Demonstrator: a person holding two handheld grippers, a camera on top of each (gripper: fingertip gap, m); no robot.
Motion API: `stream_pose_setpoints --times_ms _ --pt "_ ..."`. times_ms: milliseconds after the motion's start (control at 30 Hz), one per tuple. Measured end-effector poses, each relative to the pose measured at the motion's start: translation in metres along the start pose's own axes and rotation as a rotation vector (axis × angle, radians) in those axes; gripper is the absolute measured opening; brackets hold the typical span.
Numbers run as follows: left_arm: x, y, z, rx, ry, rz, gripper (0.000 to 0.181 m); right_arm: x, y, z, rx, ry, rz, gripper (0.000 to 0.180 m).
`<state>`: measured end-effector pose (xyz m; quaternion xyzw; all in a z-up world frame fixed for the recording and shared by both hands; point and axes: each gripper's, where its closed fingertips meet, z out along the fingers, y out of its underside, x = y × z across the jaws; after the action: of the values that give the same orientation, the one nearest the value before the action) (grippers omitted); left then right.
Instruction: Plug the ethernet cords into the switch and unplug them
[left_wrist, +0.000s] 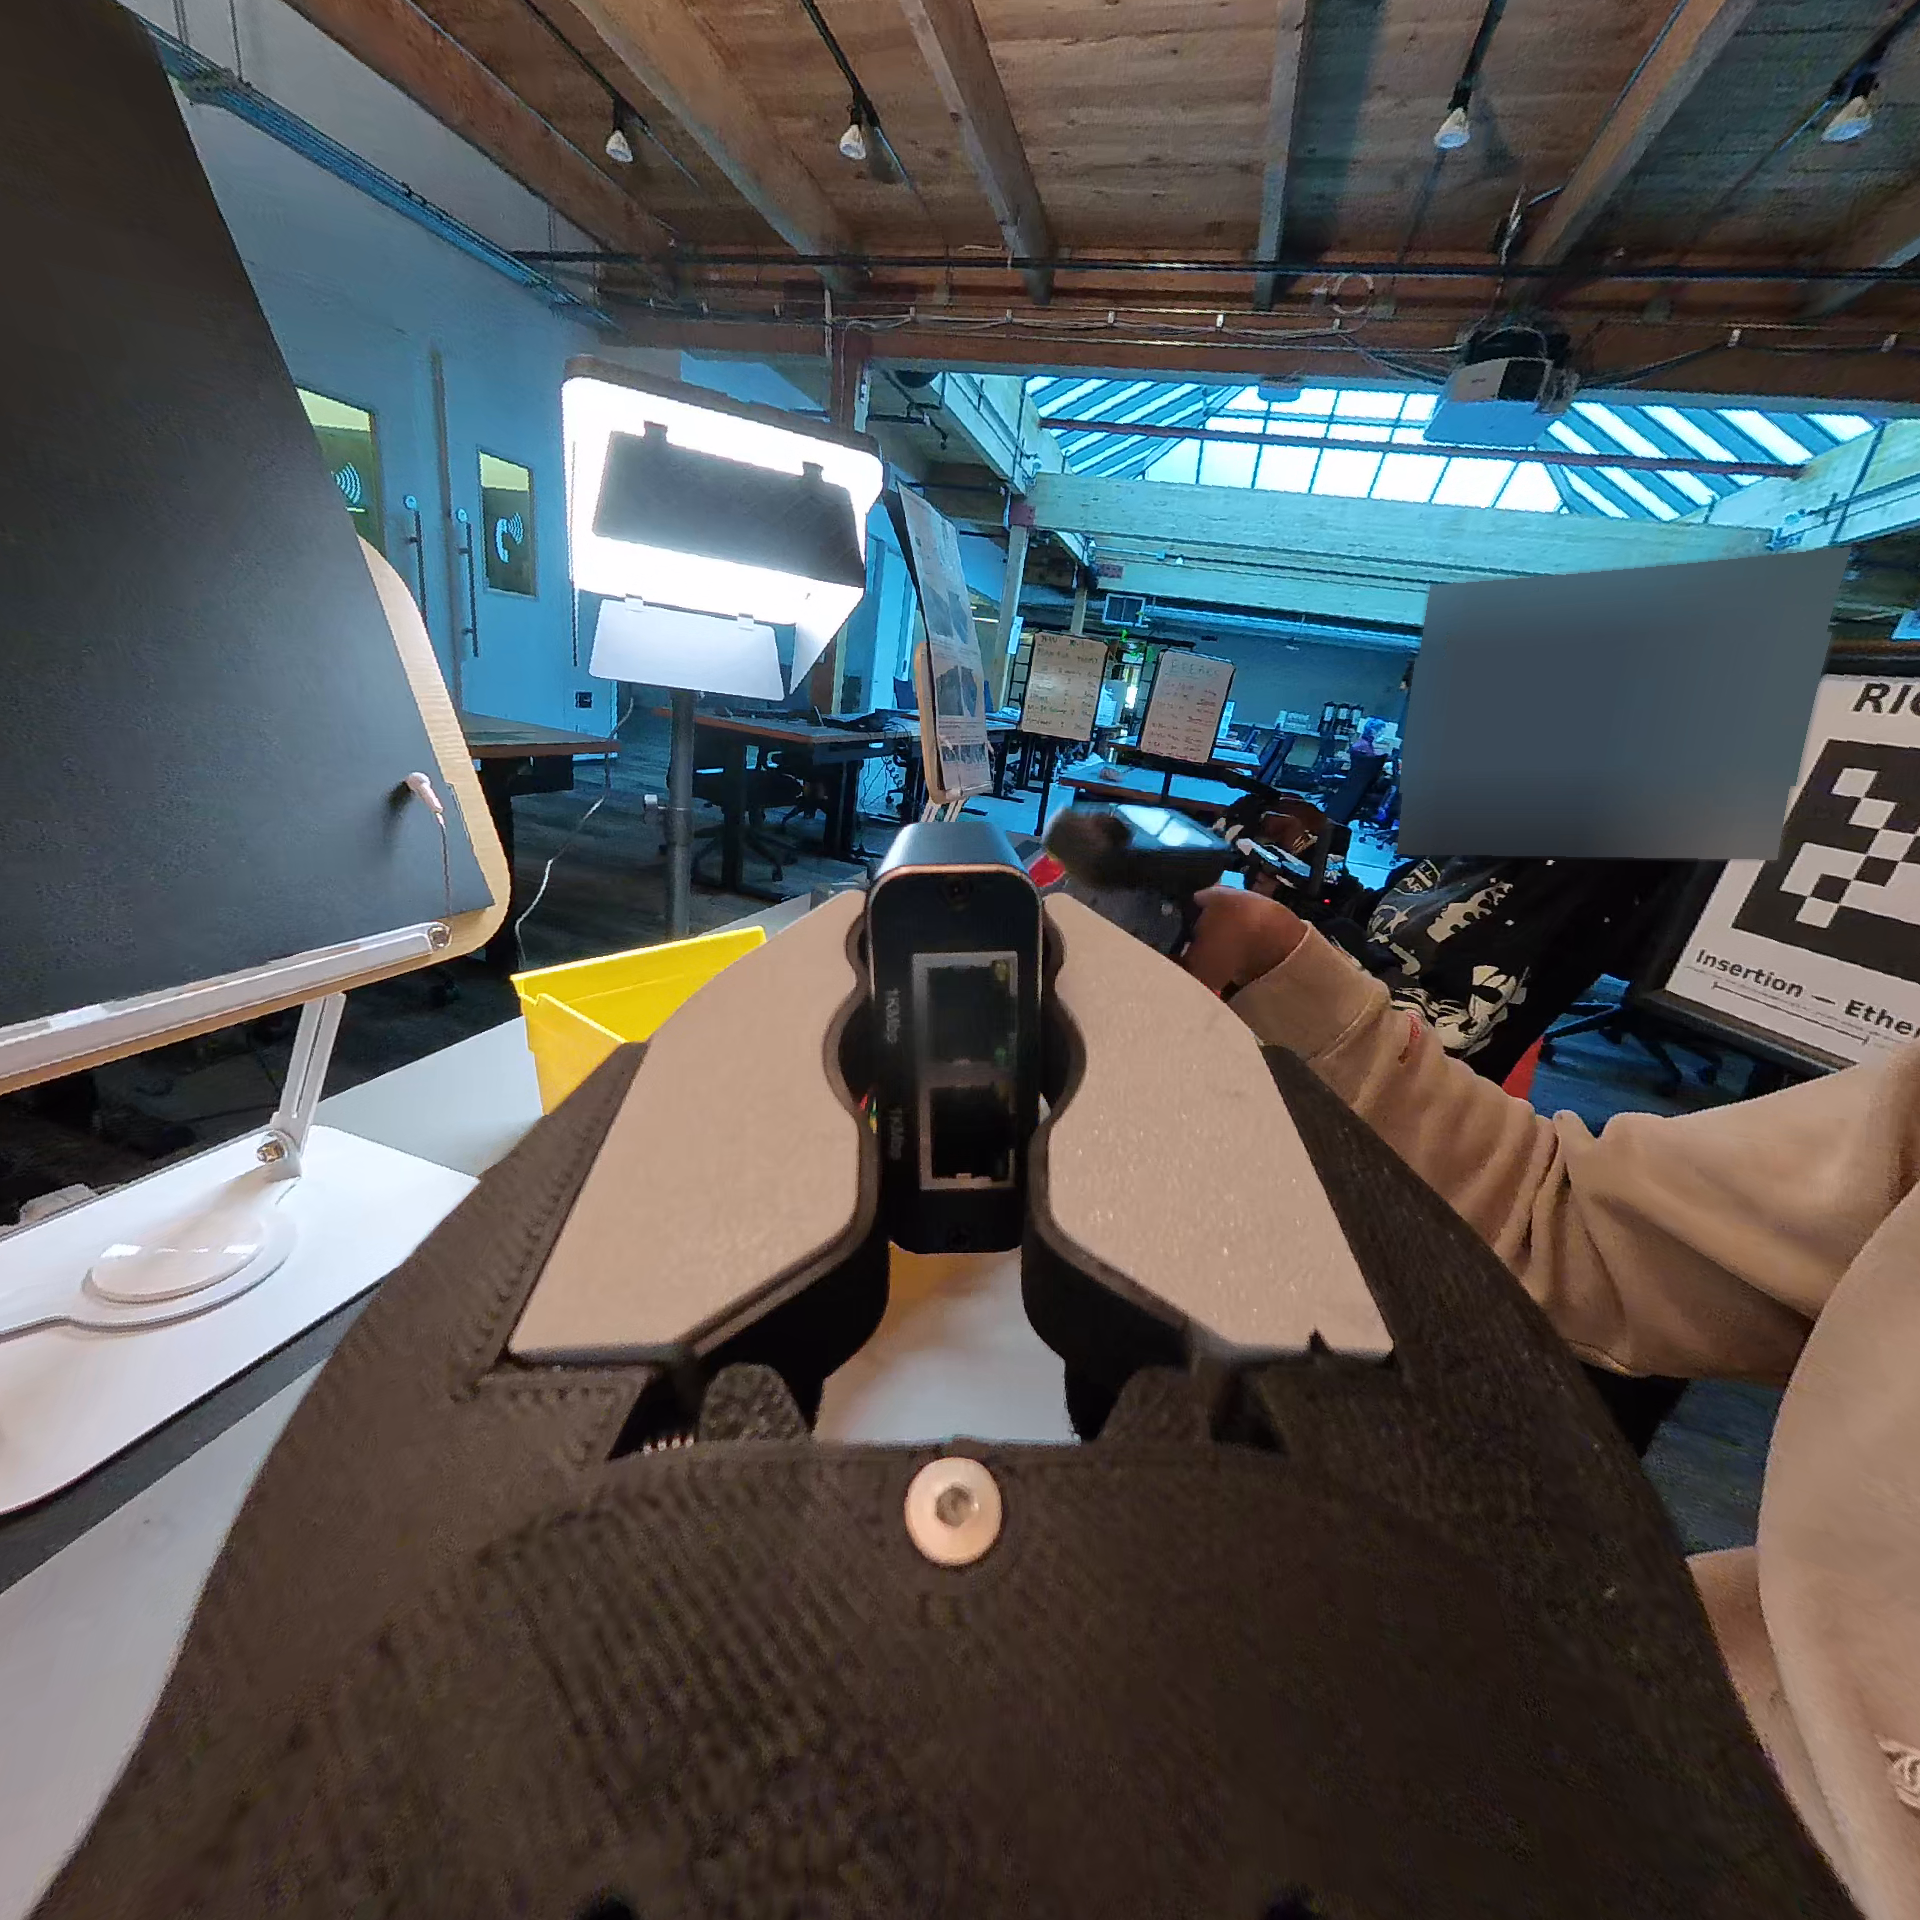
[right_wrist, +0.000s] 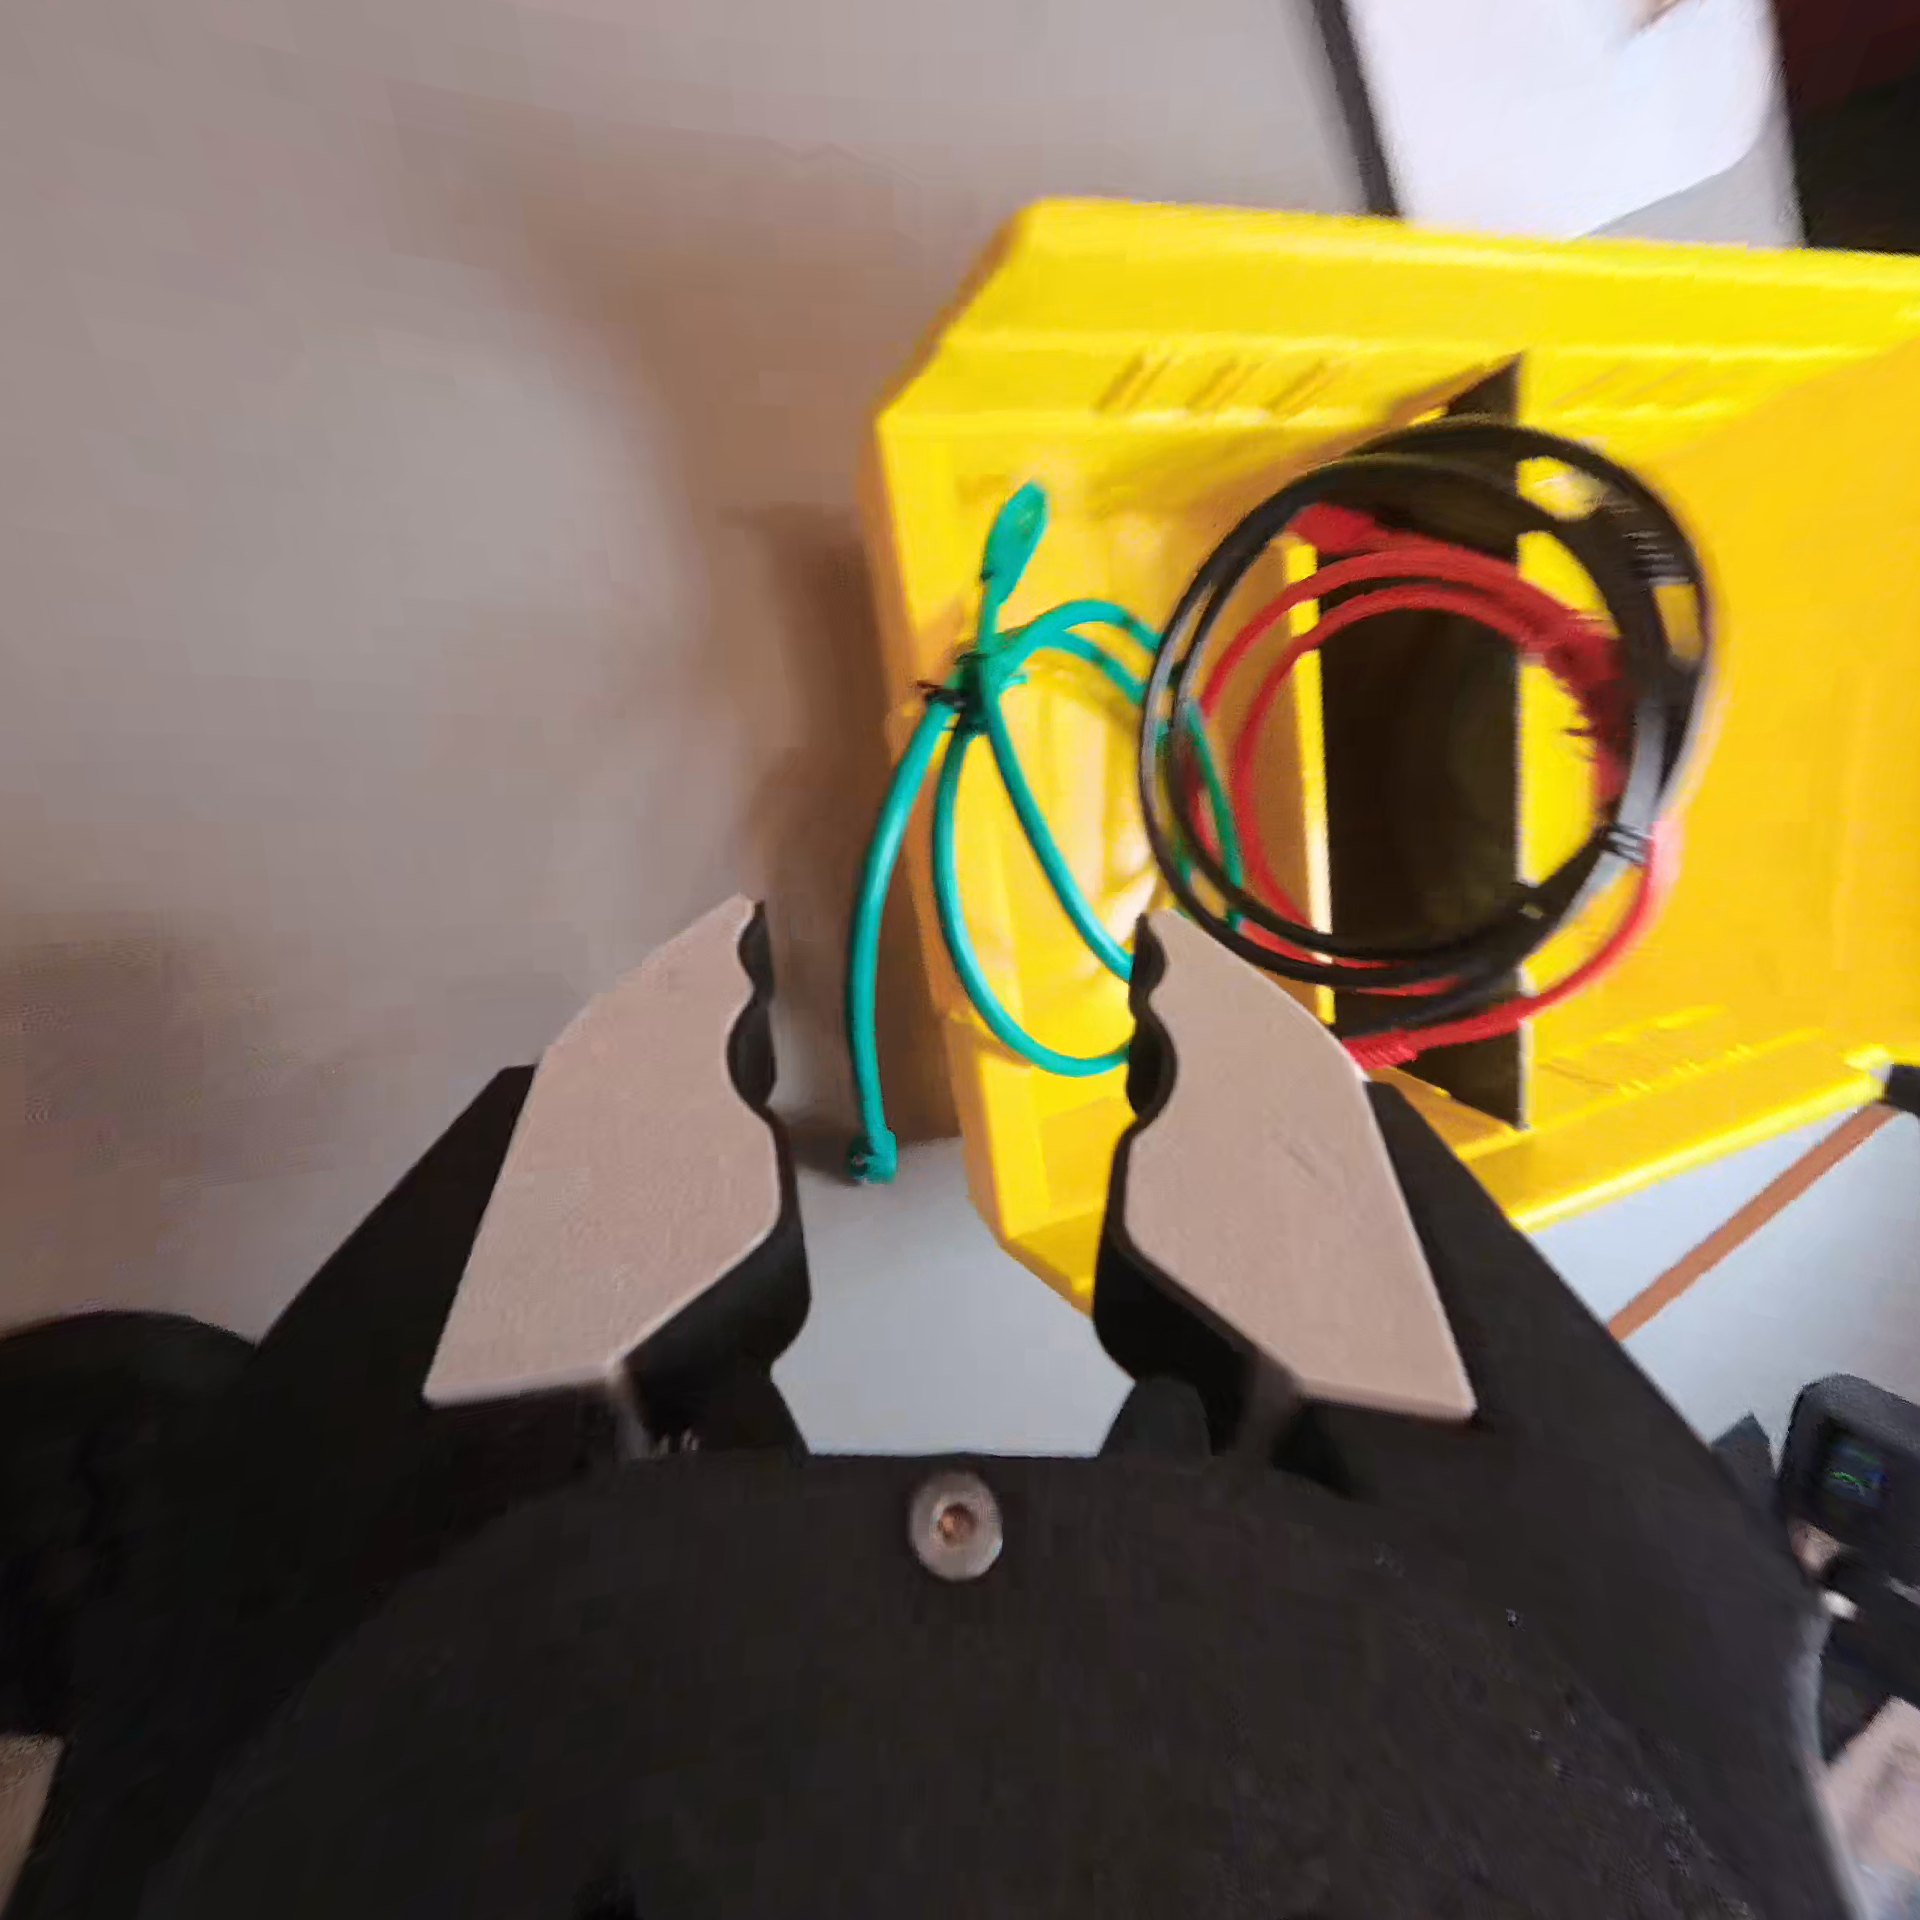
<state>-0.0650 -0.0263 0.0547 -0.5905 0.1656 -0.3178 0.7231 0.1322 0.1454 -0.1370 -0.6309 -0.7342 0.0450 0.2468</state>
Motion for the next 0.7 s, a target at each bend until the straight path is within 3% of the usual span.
stream_pose_setpoints --times_ms 33,133,233,300,433,600,700 --pt "0.0 0.0 0.0 -0.002 0.0 0.004 0.026 -0.006 0.001 0.012 -0.052 -0.014 -0.026 0.07" --pt "0.001 -0.001 -0.001 -0.008 -0.004 0.02 0.026 0.004 0.005 0.042 -0.173 0.078 -0.099 0.065" --pt "0.002 -0.006 -0.004 -0.005 -0.009 0.043 0.026 0.009 0.008 0.046 -0.163 0.087 -0.12 0.028" --pt "0.001 -0.01 -0.007 -0.002 -0.021 0.062 0.026 0.017 -0.003 0.031 -0.073 0.109 -0.104 0.016" --pt "-0.006 -0.012 -0.011 -0.019 -0.053 0.092 0.026 0.02 -0.022 -0.002 0.086 0.018 -0.081 0.014" --pt "-0.006 -0.008 -0.009 -0.03 -0.044 0.079 0.026 0.077 -0.017 0.011 -0.028 -0.06 0.003 0.018" --pt "-0.005 -0.006 -0.009 -0.043 -0.043 0.085 0.026 0.122 -0.01 0.027 -0.081 0.045 0.032 0.03"
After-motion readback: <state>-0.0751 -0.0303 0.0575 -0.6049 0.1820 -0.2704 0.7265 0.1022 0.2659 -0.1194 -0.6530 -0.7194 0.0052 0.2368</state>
